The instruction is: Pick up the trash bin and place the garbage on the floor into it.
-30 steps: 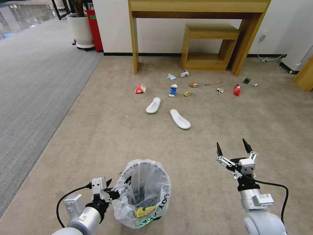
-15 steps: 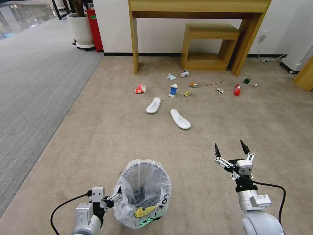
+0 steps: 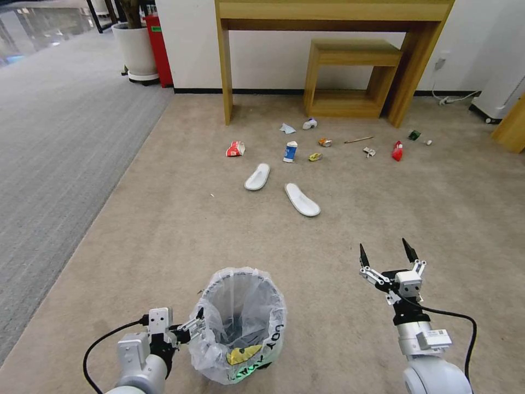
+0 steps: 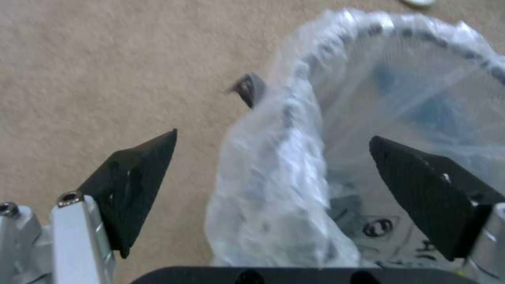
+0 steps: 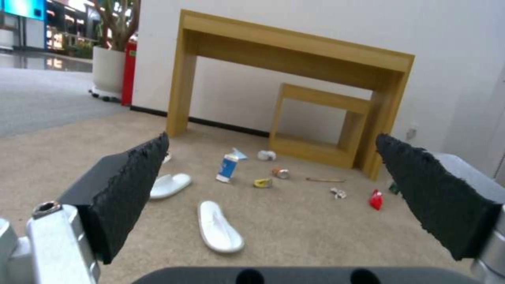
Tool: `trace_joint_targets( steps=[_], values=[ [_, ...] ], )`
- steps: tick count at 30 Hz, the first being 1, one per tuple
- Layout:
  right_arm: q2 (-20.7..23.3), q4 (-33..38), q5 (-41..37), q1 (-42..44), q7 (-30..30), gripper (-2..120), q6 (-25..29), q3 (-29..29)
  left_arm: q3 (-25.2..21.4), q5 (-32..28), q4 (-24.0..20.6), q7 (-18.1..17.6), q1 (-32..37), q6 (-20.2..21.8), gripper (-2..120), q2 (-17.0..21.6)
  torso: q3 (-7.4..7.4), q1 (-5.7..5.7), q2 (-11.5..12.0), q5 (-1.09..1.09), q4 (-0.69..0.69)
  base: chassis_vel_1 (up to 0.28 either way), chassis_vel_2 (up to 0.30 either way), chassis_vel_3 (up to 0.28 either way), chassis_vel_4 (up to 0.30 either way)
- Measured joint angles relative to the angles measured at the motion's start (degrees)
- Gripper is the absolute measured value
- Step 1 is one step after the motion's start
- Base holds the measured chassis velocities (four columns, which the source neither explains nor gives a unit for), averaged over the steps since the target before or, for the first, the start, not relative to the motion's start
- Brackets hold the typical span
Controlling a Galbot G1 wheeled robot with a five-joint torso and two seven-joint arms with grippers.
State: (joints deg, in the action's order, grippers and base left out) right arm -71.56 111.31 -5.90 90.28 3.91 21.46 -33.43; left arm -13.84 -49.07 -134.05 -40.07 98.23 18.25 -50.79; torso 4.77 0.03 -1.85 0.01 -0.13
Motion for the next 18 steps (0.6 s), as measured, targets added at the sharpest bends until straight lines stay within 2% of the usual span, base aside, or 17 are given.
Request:
trace_joint_targets(
  steps=[7,16,18],
  values=[
    [-1.0,0.1,0.6,0.3,-0.5,100,-0.3,0.5,4.0,0.4,3.2,1.6,-5.2,-0.8,94,-2.2,0.0,0.0,0.0,-0.02,-0.01,0.0,0.0,0.0,0.0],
    [-1.3,0.3,0.6,0.9,-0.5,100,-0.1,0.2,4.2,-1.0,5.6,2.0,-8.7,-1.5,94,-0.6,0.0,0.0,0.0,-0.01,-0.01,0.0,0.0,0.0,0.0],
    [-1.3,0.3,0.7,1.0,-0.5,100,-0.1,0.0,5.4,-0.9,6.7,2.0,-9.5,-1.5,94,-0.5,0.0,0.0,0.0,-0.01,-0.01,0.0,0.0,0.0,0.0]
  ],
)
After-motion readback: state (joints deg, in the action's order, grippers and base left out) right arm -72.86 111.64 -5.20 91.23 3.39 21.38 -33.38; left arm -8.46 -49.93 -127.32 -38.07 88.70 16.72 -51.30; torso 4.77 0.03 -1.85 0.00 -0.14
